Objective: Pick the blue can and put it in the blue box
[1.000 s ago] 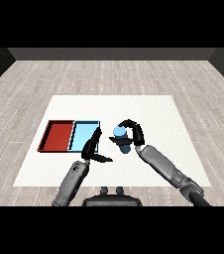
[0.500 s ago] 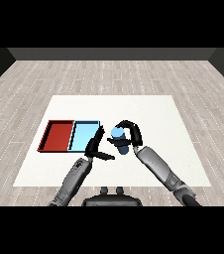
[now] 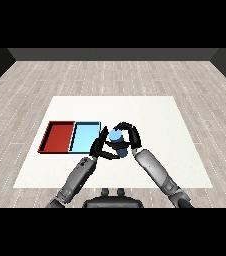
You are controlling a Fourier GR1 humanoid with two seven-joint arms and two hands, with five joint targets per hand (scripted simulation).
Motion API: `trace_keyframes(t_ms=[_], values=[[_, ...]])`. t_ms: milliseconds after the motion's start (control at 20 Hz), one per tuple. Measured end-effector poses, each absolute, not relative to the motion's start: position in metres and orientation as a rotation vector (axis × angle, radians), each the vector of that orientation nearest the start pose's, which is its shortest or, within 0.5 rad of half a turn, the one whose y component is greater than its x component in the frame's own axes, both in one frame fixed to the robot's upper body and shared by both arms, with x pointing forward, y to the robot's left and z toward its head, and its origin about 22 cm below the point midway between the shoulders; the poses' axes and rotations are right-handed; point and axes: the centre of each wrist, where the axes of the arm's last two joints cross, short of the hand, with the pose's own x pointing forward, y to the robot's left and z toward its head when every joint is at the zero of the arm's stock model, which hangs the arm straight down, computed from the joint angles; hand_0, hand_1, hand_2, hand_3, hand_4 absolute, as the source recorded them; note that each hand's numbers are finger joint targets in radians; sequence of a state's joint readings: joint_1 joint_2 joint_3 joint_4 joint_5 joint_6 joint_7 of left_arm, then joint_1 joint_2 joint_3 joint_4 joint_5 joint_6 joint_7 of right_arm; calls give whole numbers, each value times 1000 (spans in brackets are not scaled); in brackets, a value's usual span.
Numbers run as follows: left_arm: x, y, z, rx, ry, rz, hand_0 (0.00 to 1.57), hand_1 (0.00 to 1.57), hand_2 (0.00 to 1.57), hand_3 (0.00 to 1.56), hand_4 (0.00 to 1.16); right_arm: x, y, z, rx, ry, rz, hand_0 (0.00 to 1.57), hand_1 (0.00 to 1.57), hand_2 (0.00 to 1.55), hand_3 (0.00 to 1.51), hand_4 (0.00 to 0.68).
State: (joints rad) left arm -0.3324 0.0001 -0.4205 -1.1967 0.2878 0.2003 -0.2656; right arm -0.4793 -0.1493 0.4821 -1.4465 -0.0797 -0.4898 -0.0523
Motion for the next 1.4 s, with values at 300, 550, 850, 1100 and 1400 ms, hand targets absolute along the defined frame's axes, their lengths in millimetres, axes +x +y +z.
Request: trace_keyframes(t_ms=[300, 550, 850, 1100, 1400], values=[[283, 104, -18, -357, -1674, -131, 0, 0, 0, 0, 0, 300, -86, 71, 30, -1936, 257, 1463, 1463, 1454, 1400, 605], [286, 100, -23, -366, -1679, -124, 0, 0, 0, 0, 0, 298, -79, 75, 64, -1918, 229, 1455, 1455, 1459, 1390, 613], [290, 89, -22, -386, -1695, -133, 0, 0, 0, 0, 0, 294, -77, 71, 106, -1912, 181, 1460, 1460, 1458, 1394, 599], [289, 77, -17, -397, -1689, -127, 0, 0, 0, 0, 369, 296, -77, 70, 136, -1909, 156, 1472, 1472, 1456, 1387, 601], [288, 69, -17, -325, -1659, -152, 0, 0, 103, 0, 602, 287, -71, 69, 188, -1904, 116, 1469, 1469, 1454, 1393, 607]])
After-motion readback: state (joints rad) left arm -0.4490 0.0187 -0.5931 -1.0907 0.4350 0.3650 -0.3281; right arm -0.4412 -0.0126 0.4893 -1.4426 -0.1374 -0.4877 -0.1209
